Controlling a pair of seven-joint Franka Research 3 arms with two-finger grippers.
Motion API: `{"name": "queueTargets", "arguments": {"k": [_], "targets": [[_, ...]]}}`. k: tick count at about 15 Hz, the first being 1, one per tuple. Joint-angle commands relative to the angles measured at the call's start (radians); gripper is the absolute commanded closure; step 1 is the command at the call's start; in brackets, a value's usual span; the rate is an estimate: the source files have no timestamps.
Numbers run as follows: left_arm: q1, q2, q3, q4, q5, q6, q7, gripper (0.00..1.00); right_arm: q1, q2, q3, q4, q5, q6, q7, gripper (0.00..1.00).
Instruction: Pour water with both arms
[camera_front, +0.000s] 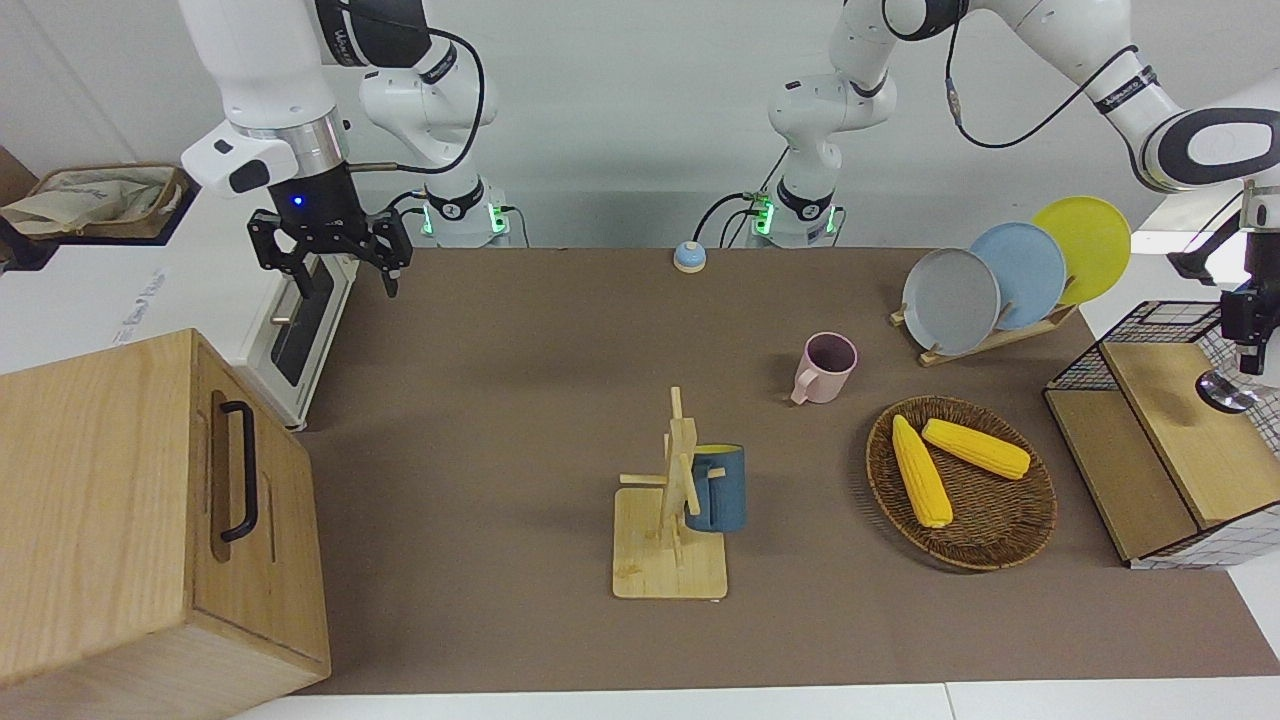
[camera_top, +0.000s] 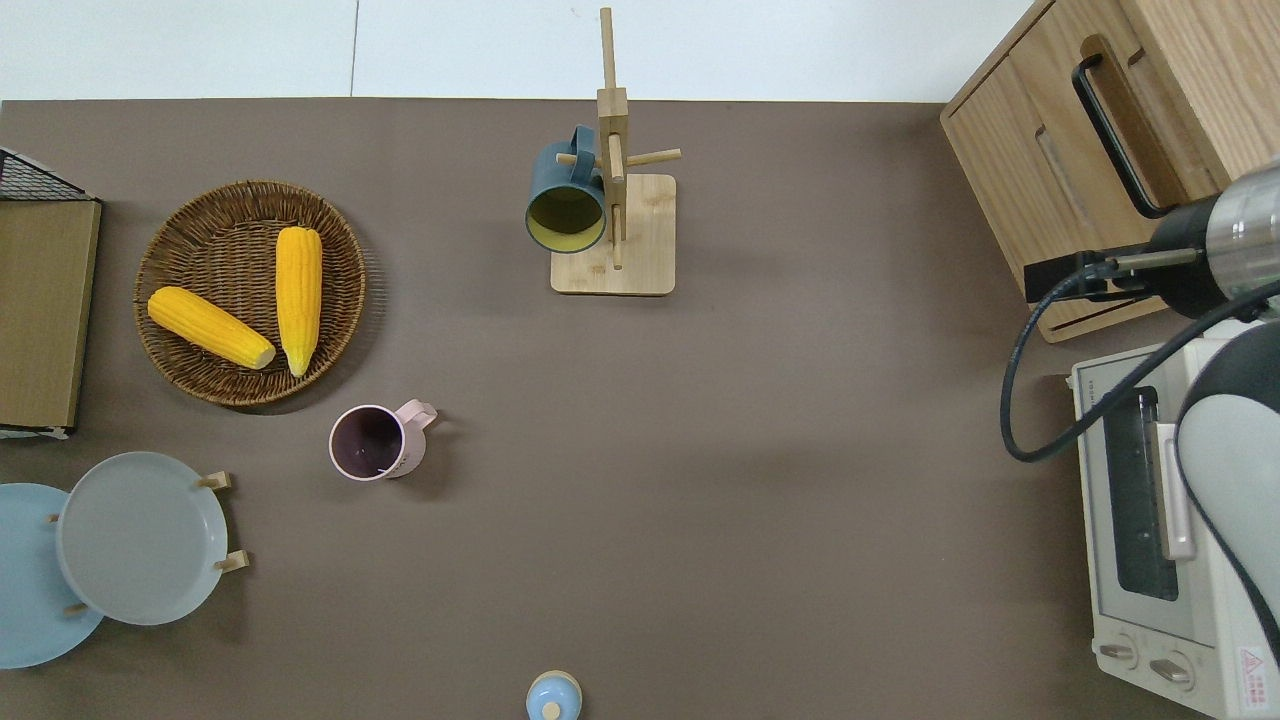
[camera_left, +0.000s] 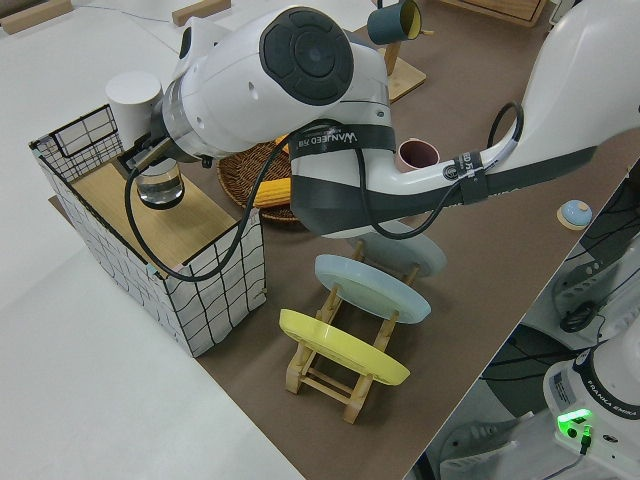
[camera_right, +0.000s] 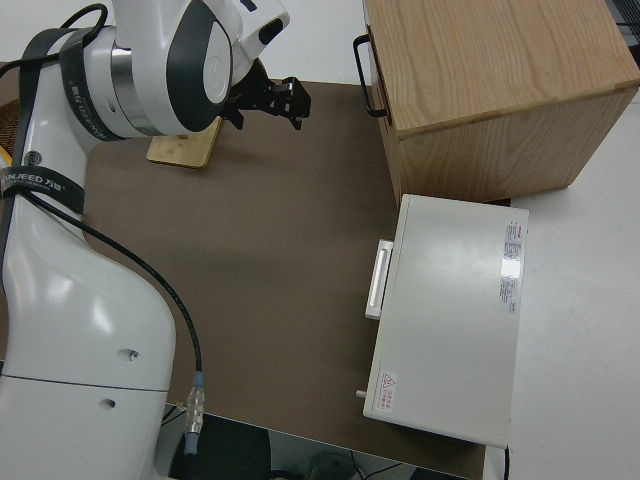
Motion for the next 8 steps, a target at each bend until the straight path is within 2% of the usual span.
{"name": "queueTargets", "arguments": {"k": [1,8], "targets": [[0.036,0.020,-0.014,0.039,-0.084,-0.007,0.092,1.00,-0.006,-0.002,0.003,0.002,0.028,-0.002,0.008,0.017],[0.041,0.058,-0.015,0.039,-0.141,-0.006,0.121,1.00,-0.006,-0.002,0.003,0.002,0.028,-0.004,0.008,0.019]]}}
